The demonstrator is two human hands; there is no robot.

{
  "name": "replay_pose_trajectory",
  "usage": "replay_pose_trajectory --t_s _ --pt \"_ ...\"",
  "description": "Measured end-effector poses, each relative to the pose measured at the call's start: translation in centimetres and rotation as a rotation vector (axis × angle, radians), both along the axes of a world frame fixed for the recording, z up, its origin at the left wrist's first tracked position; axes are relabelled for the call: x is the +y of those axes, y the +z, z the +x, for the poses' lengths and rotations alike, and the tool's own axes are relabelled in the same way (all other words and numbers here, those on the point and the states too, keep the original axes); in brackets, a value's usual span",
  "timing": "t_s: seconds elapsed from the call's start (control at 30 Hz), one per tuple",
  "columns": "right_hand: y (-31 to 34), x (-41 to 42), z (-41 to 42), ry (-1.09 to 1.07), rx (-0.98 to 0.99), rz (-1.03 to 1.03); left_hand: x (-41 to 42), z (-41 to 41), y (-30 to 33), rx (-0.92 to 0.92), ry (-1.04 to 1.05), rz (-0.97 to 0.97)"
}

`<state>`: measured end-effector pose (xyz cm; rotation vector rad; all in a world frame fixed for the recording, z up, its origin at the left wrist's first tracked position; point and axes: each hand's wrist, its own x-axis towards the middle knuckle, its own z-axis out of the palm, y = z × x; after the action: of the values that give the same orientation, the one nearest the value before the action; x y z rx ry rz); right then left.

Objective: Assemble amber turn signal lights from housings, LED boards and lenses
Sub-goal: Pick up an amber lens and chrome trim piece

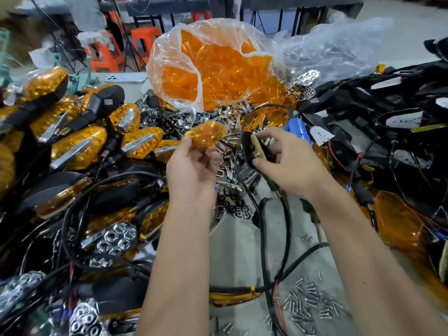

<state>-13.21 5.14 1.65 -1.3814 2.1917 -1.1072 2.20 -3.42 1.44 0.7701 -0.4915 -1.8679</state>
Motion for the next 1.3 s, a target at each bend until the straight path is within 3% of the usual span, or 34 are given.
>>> replay_pose_trajectory --t_s 0.13,0.27,0.4,0.5,0.63,0.9,1.0,1.13,1.3 --pt "-0.4 0.0 -0.4 -0.297 0.193 -0.041 -0.2 0.4 0.6 -0.192 0.173 -0.12" --pt "-1.0 -0.4 -0.2 -0.343 0.378 0.028 -0.1 1.3 1.0 -0.351 0.182 -0.219" --pt "-0.5 -0.6 0.5 -0.234 0.488 -0.005 -0.4 2.2 1.2 -0.511 0.163 -0.403" --pt "-0.2 -1.2 2.7 0.044 0.513 -0.007 -1.0 3.1 1.2 -0.565 0.214 -0.501" --pt "-1.2 -1.6 4.9 0.33 0.514 0.158 -1.3 3.9 1.0 -0.565 0.243 -0.584" --pt "-1.6 -1.4 3.0 0.218 0.477 0.141 -1.7 3.8 0.6 -0.531 0.172 -0.601" --pt "-1.6 -1.5 3.1 0.171 0.562 0.148 -1.6 3.7 0.5 -0.529 0.165 -0.6" --pt "-1.6 -1.9 4.8 0.329 0.527 0.037 -1.6 3.6 0.3 -0.542 0.151 -0.623" --pt "-2.2 -2.2 5.6 0.405 0.544 0.082 -1.7 3.7 0.2 -0.563 0.132 -0.664"
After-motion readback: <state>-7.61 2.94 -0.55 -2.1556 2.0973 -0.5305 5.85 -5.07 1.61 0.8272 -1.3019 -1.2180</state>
